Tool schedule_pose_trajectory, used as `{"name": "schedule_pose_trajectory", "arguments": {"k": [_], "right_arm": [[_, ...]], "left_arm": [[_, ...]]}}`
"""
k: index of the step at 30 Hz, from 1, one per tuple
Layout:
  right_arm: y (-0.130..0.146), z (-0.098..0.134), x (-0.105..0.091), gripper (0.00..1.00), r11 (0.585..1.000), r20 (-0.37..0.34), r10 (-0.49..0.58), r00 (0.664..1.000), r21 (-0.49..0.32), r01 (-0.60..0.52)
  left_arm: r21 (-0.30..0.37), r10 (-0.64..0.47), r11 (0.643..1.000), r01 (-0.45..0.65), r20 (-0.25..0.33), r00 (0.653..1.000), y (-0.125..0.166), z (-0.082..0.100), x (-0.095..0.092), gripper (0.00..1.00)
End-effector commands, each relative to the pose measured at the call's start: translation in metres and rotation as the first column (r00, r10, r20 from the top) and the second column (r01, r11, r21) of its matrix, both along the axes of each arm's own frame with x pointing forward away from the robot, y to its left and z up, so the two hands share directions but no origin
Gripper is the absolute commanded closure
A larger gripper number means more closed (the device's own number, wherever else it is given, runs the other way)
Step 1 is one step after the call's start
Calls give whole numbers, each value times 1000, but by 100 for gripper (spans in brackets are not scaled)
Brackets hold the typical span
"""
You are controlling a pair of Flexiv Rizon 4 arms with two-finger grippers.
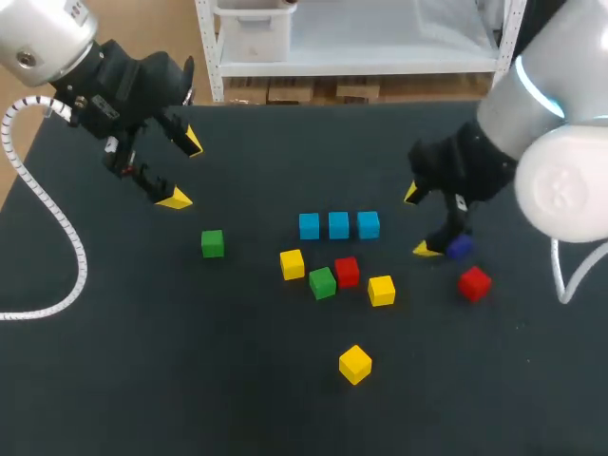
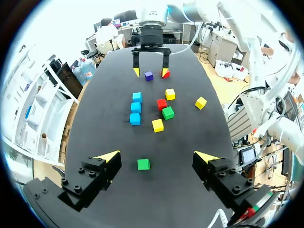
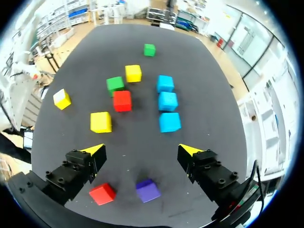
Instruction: Place the blue cubes, place green cubes on the blue cubes, place the yellow cubes on the green cubes, then place the red cubes on the yellow cubes, and place purple cube on the red cubes.
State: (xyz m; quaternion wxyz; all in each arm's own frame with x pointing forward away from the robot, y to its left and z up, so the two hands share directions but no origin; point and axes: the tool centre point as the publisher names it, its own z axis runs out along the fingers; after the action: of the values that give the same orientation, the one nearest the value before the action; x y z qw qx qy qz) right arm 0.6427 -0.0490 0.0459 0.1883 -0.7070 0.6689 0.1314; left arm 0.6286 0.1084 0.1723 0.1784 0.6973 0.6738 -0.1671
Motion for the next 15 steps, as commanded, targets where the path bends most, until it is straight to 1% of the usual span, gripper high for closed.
{"name": "schedule_pose_trajectory", "arguments": {"k": [1,6,15], "right_arm": [[-12,3,-4,0,995,-35,63,997,75,-60],[-37,6,-14,0,993,-42,58,997,109,-53],[-91,10,-31,0,994,-45,-9,999,107,14]], "left_arm": [[-2,-2,1000,2,1,1000,1,0,0,0],[-2,-2,1000,2,1,1000,1,0,0,0],[-2,-2,1000,2,1,1000,1,0,0,0]]}}
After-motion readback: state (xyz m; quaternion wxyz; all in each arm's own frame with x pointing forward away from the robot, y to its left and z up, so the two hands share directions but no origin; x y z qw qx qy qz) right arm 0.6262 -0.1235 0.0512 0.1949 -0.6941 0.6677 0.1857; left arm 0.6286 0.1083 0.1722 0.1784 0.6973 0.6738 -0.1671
